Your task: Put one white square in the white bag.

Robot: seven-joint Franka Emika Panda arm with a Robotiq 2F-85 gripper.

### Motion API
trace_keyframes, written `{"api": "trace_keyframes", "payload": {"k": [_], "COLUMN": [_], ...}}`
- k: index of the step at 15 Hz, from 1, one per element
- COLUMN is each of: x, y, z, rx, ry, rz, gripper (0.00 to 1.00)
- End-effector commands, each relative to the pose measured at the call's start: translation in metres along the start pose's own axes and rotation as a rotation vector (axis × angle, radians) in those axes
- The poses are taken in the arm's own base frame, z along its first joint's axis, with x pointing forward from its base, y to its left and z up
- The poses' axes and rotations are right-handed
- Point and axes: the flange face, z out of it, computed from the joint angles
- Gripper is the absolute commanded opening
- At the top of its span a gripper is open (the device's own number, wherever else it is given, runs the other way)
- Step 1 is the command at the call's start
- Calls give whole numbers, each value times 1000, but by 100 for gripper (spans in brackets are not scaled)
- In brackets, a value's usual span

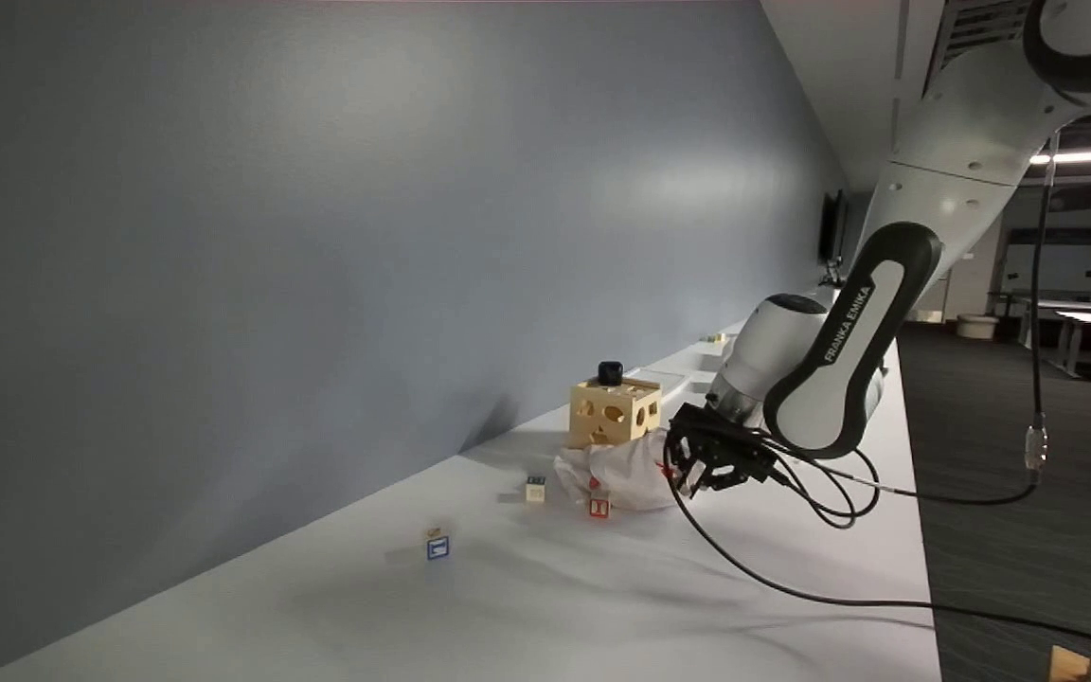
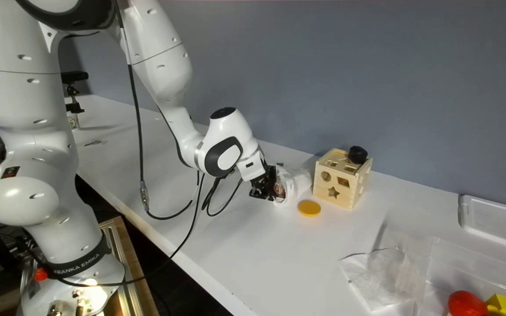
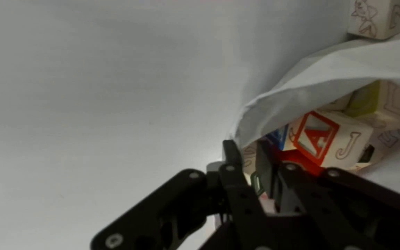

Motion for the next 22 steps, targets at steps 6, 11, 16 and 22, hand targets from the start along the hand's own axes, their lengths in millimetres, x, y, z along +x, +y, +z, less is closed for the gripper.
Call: {"api": "trace_keyframes", "payload": {"k": [6, 11, 16, 22], "x": [3, 25, 34, 35], "y": [-20, -48, -74, -90], "z": [-28, -72, -111, -133], "rx": [-13, 29, 161, 319], "ry": [6, 48, 82, 119], "rz": [52, 59, 95, 104], "gripper": [0, 0, 0, 0]}}
